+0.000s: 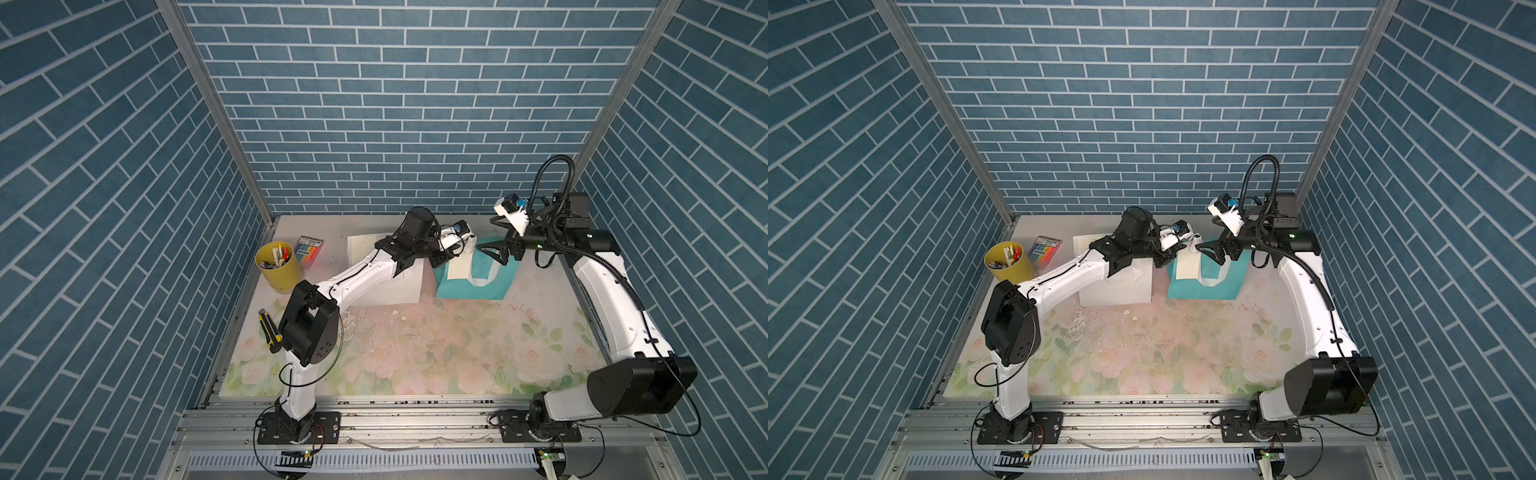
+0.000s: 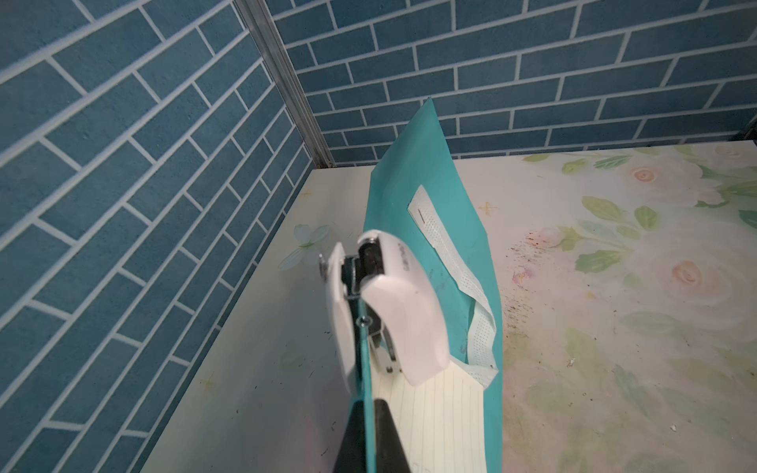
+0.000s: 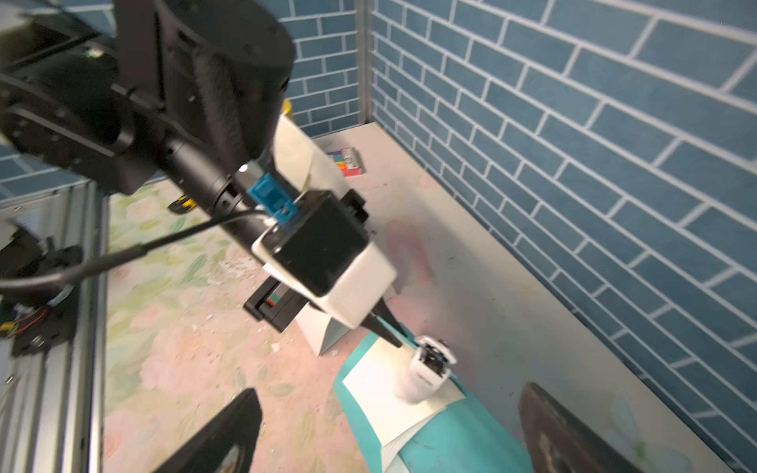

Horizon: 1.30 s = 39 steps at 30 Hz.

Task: Staple the receipts to the bags
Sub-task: Staple the receipt to the takeout bag.

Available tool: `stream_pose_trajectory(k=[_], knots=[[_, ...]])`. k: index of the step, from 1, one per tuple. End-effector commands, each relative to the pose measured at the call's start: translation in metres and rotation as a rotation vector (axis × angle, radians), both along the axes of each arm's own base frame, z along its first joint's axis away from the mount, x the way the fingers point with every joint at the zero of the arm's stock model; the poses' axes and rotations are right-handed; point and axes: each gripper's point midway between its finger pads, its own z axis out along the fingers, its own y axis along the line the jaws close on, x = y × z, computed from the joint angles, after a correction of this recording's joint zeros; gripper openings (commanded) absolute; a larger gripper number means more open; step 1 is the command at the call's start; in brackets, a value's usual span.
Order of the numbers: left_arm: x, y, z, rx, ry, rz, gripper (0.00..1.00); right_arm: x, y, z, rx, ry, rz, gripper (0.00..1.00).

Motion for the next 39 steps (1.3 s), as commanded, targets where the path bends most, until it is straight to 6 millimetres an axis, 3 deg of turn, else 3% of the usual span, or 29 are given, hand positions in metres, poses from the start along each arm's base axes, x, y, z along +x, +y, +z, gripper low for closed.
stream_pose_trajectory(k=[1,19,28,39], knots=[[-0.007,-0.003,-0.011,0.041,0.012,-0.043,0.0,-0.022,0.008,-0.006,-0.009,-0.025,0.2,0.98],[-0.013,0.0,-0.016,0.086,-0.006,-0.085,0.0,0.03,0.013,-0.042,-0.028,-0.048,0.276,0.96],[-0.013,-0.002,-0.021,0.095,-0.004,-0.098,0.0,0.031,0.019,-0.06,-0.005,-0.02,0.338,0.92],[-0.017,-0.005,-0.024,0.102,0.001,-0.121,0.0,0.037,0.023,-0.086,-0.099,-0.026,0.35,0.86]])
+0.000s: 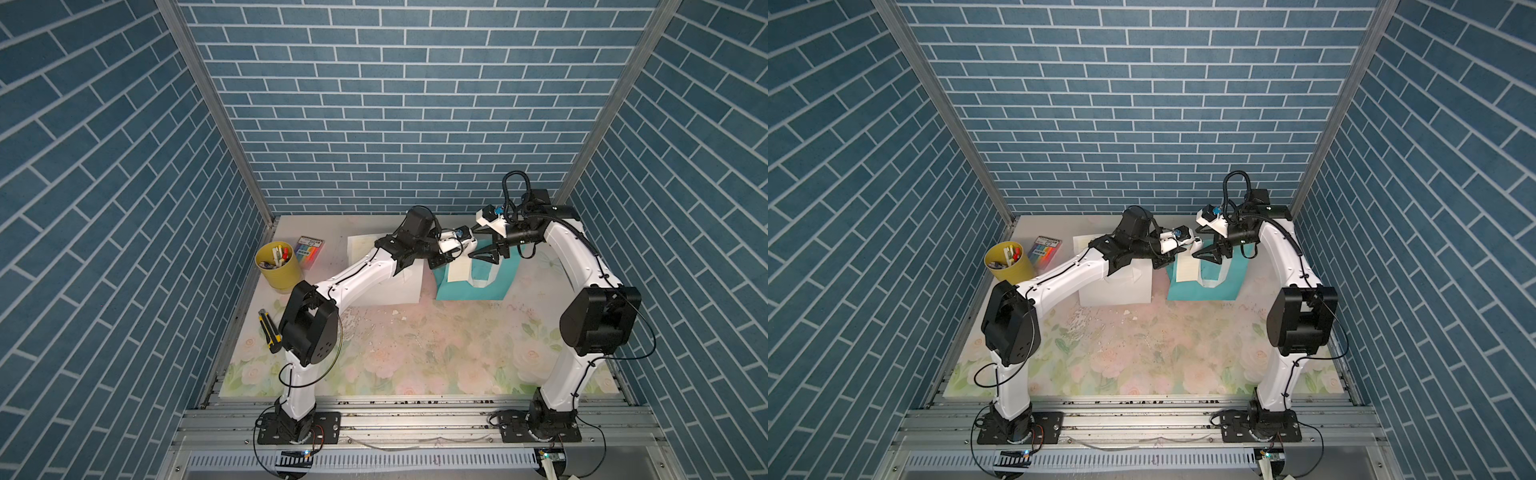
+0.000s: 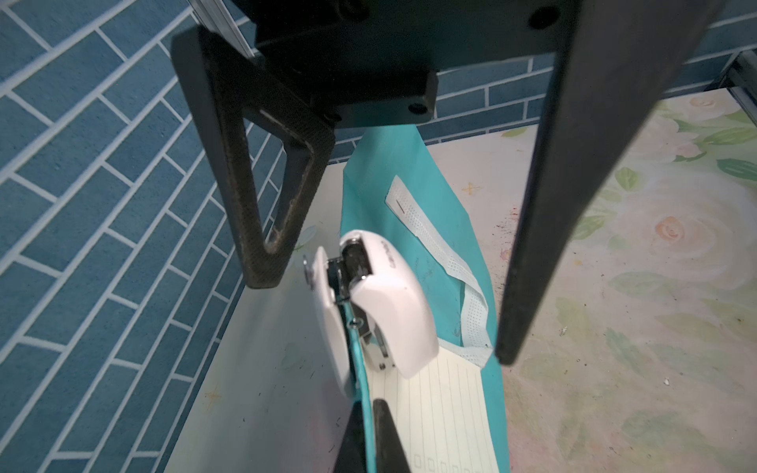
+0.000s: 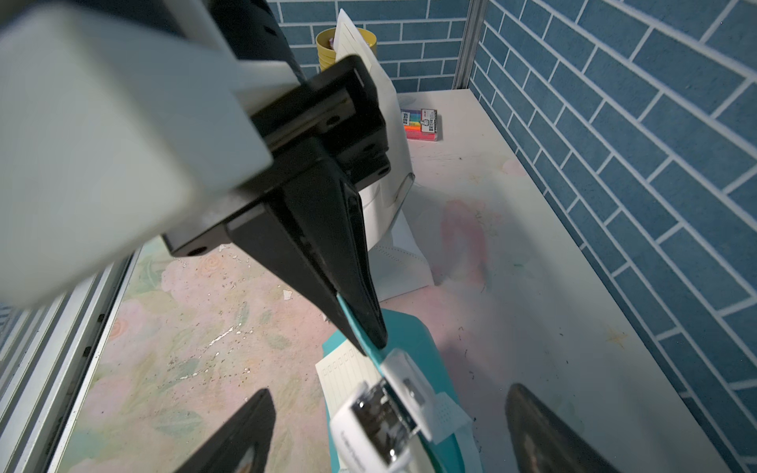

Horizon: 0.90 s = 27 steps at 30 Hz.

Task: Staple the receipts to the bags
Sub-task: Staple the receipt to the takeout bag.

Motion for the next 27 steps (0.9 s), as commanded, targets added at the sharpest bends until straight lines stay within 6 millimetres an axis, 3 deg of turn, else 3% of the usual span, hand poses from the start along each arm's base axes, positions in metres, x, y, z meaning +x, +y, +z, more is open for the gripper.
stream_pose_trajectory(k=[1,8,11,14,19,20,27], knots=[[-0.008,-0.005,-0.022,0.047,0.049,-0.038,0.0,-0.002,0.003,-0.016,-0.045,-0.039,0.053,0.86],[-0.009,-0.006,-0.024,0.051,0.05,-0.043,0.0,-0.005,0.005,-0.02,-0.054,-0.047,0.066,0.79],[-0.009,-0.006,-0.024,0.053,0.051,-0.042,0.0,-0.006,0.006,-0.022,-0.058,-0.047,0.072,0.71],[-0.009,-0.006,-0.023,0.051,0.05,-0.042,0.0,-0.008,0.006,-0.023,-0.064,-0.045,0.079,0.51],[-0.009,-0.007,-0.025,0.053,0.049,-0.045,0.0,-0.01,0.007,-0.021,-0.053,-0.048,0.088,0.04],[-0.008,-0.007,-0.024,0.051,0.048,-0.045,0.0,-0.011,0.007,-0.021,-0.052,-0.052,0.096,0.0],[-0.008,-0.007,-0.025,0.054,0.049,-0.042,0.0,-0.018,0.006,-0.012,-0.019,-0.057,0.1,0.0]])
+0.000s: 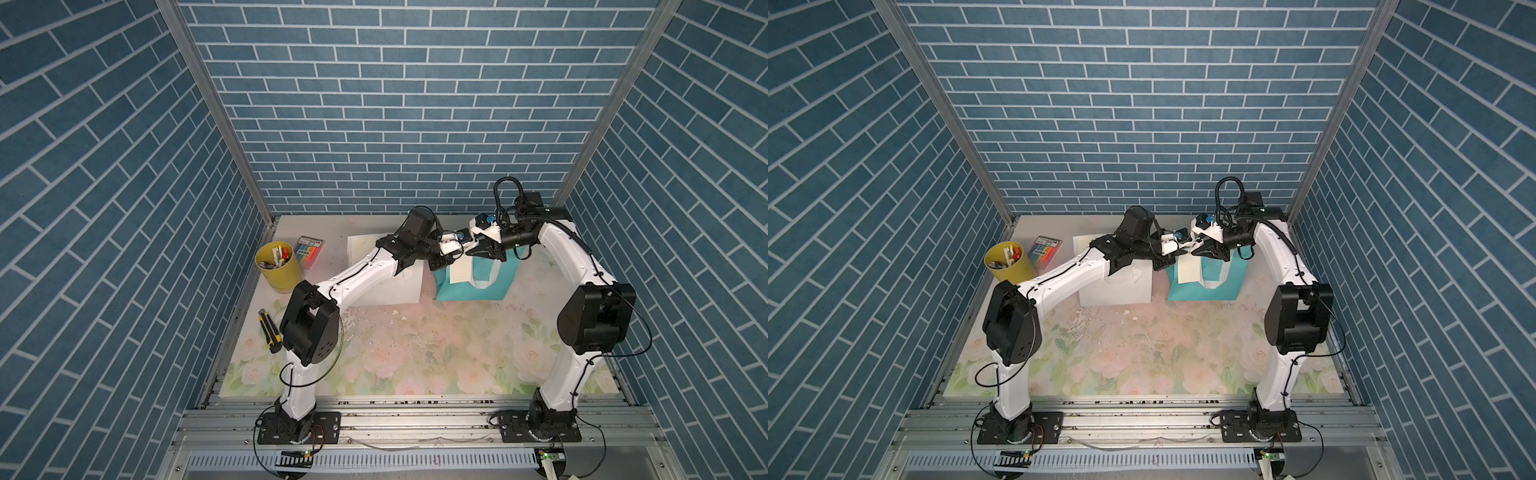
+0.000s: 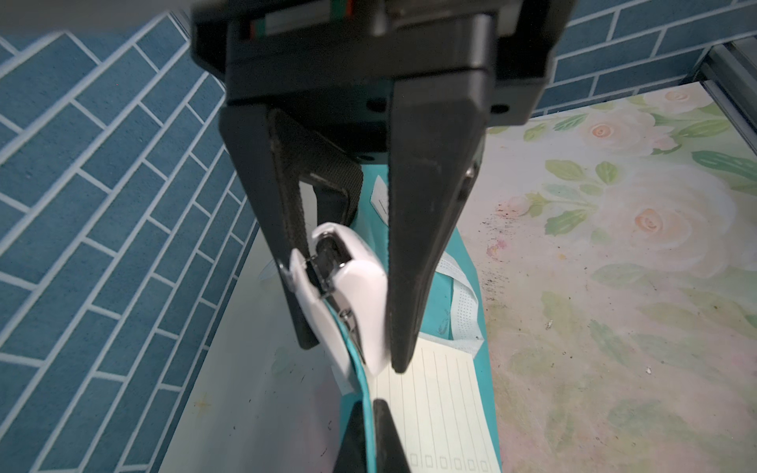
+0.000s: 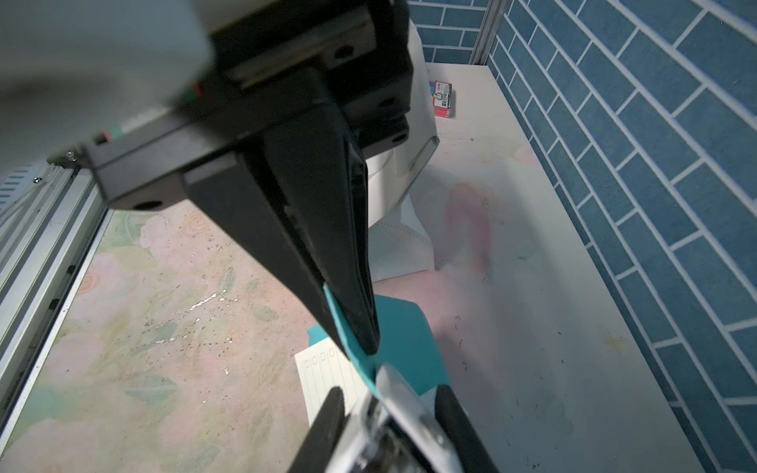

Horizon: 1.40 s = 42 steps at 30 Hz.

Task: Staple the receipts to the bags
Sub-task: Staple the receipt to the takeout bag, then pick up the stapler from the takeout bag.

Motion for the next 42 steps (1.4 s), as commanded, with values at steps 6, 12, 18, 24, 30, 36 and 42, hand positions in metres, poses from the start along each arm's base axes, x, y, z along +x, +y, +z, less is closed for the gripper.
stream_pose_trajectory(k=[6,12,18,24,30,36,42], knots=[[-0.003,-0.001,-0.019,0.045,0.033,-0.004,0.0,0.004,-0.003,0.02,0.083,0.065,-0.181,0.55],[-0.003,-0.001,-0.021,0.045,0.033,-0.001,0.0,0.018,-0.017,0.026,0.111,0.162,-0.478,0.73],[-0.003,-0.001,-0.022,0.04,0.036,0.001,0.0,0.021,-0.025,0.031,0.252,0.157,-0.74,0.76],[-0.002,-0.002,-0.022,0.033,0.037,0.005,0.0,0.012,-0.024,0.018,0.373,0.182,-0.939,0.76],[-0.003,-0.001,-0.023,0.032,0.042,0.004,0.0,0.023,-0.033,0.007,0.408,0.212,-1.071,0.66],[-0.003,-0.001,-0.022,0.03,0.04,0.009,0.0,0.018,-0.019,0.011,0.39,0.23,-1.013,0.32],[-0.003,-0.001,-0.024,0.031,0.043,0.009,0.0,0.009,-0.014,0.041,0.458,0.183,-0.957,0.05]])
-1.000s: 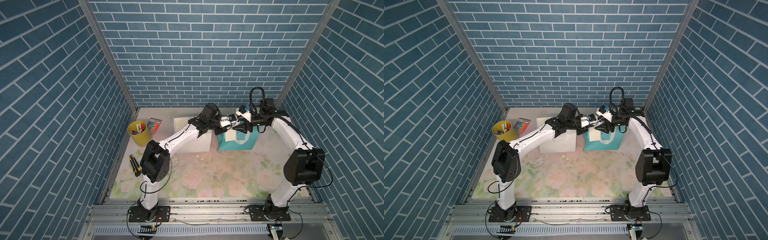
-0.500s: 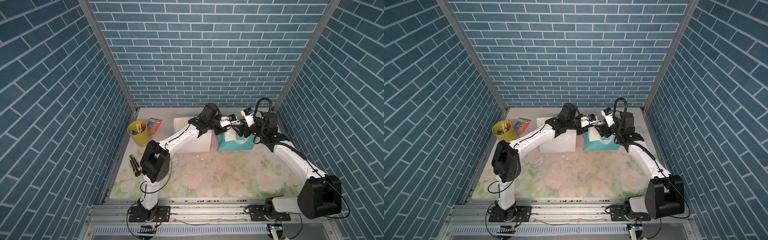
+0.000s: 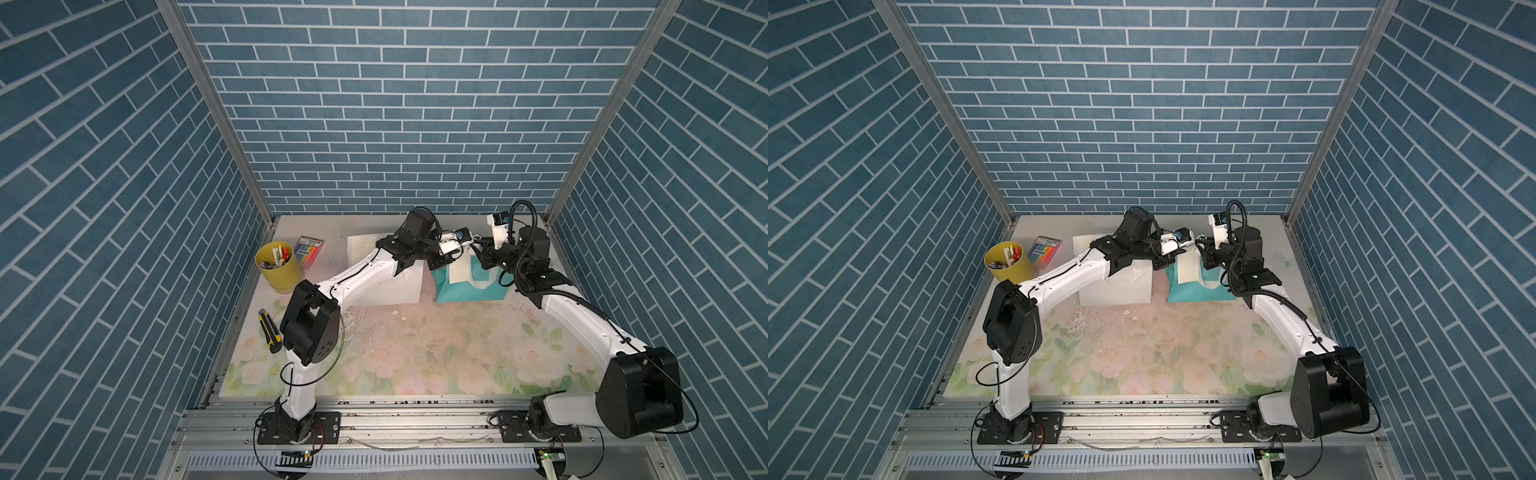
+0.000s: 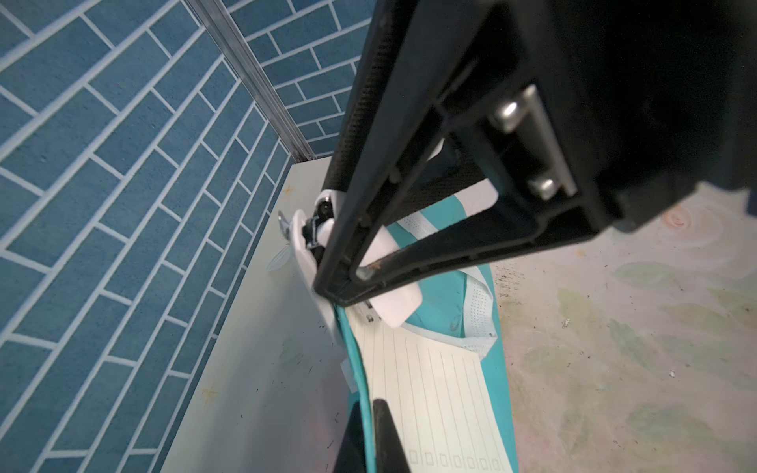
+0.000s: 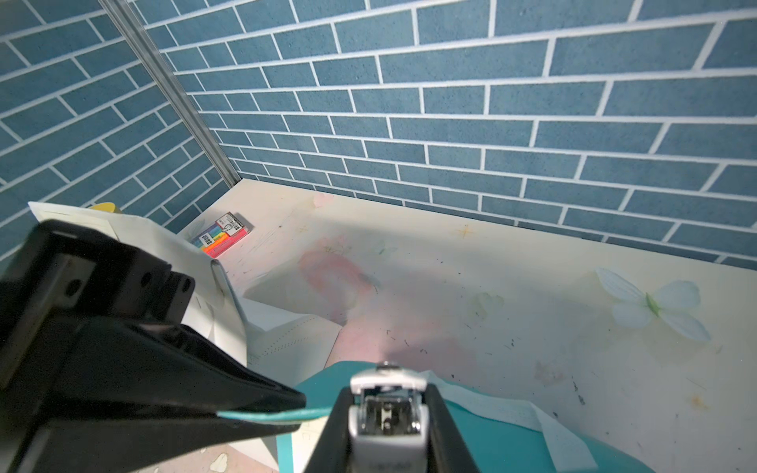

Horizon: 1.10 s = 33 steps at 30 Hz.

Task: Staple the receipts to the bags
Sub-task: Pick up the stapler from the takeout bag, then place the stapler at the center of the board.

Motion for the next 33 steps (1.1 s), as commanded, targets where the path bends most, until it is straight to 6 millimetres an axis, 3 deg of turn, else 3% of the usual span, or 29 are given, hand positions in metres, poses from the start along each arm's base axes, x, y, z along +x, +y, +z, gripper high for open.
stream_pose_trajectory(k=[1,9,11,14,16,20,21,22,29,33], knots=[[-0.009,-0.004,-0.02,0.028,0.054,-0.023,0.0,-0.004,-0.001,0.031,0.049,-0.052,-0.02,0.04],[-0.005,-0.005,-0.014,0.008,0.048,-0.001,0.01,-0.018,-0.02,0.095,0.016,-0.22,-0.085,0.0],[-0.001,-0.006,-0.008,-0.015,0.049,0.022,0.11,-0.027,-0.027,0.102,-0.007,-0.228,-0.104,0.0],[0.004,-0.007,0.005,-0.056,0.063,0.056,0.44,-0.046,-0.035,0.104,-0.064,-0.206,-0.105,0.0],[0.01,-0.006,0.016,-0.091,0.041,0.091,0.55,-0.06,-0.042,0.094,-0.124,-0.118,-0.102,0.0],[0.028,0.003,0.043,-0.151,-0.014,0.213,0.66,-0.096,-0.049,0.062,-0.216,0.108,-0.057,0.0],[0.031,0.007,0.053,-0.166,-0.029,0.241,0.73,-0.106,-0.051,0.051,-0.228,0.175,-0.052,0.0],[0.031,0.011,0.065,-0.186,-0.047,0.262,0.99,-0.116,-0.054,0.04,-0.237,0.247,-0.05,0.0],[0.021,0.053,0.139,-0.345,-0.102,0.349,1.0,-0.167,-0.062,-0.023,-0.186,0.665,-0.117,0.0],[0.008,0.076,0.147,-0.332,-0.054,0.362,0.99,-0.194,-0.065,-0.058,-0.18,0.902,-0.16,0.0]])
